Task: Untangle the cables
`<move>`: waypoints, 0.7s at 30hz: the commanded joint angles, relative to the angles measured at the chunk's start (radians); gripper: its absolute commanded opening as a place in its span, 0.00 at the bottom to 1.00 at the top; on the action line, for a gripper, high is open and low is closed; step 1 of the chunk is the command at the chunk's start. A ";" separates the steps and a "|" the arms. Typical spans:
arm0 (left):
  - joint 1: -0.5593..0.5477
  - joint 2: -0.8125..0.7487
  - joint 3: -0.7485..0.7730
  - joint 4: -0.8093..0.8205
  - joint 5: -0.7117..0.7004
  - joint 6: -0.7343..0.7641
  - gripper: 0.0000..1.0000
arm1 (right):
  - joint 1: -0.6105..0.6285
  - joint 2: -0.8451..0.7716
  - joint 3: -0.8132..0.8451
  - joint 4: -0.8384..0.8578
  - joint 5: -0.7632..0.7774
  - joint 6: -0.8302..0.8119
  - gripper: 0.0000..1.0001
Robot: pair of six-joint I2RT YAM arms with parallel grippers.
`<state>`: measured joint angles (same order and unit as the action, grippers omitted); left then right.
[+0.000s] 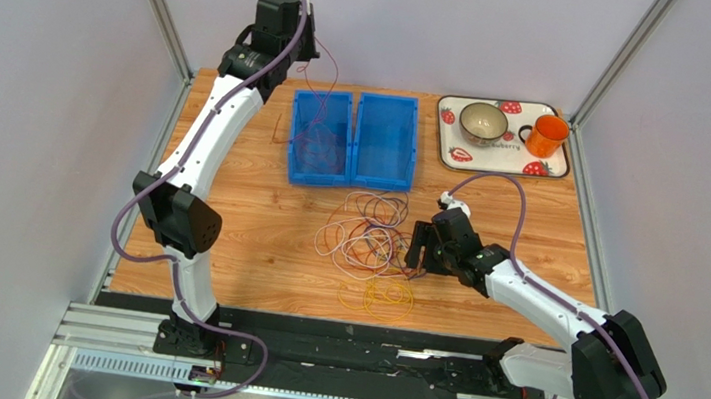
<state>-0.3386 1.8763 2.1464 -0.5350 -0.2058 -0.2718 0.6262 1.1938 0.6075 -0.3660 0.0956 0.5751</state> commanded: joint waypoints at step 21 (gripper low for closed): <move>0.007 0.196 -0.004 -0.170 0.011 -0.214 0.51 | 0.003 0.024 0.037 0.022 0.010 -0.027 0.72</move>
<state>-0.3359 2.0327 2.0346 -0.6147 -0.2062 -0.4545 0.6262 1.2182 0.6086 -0.3595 0.0956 0.5667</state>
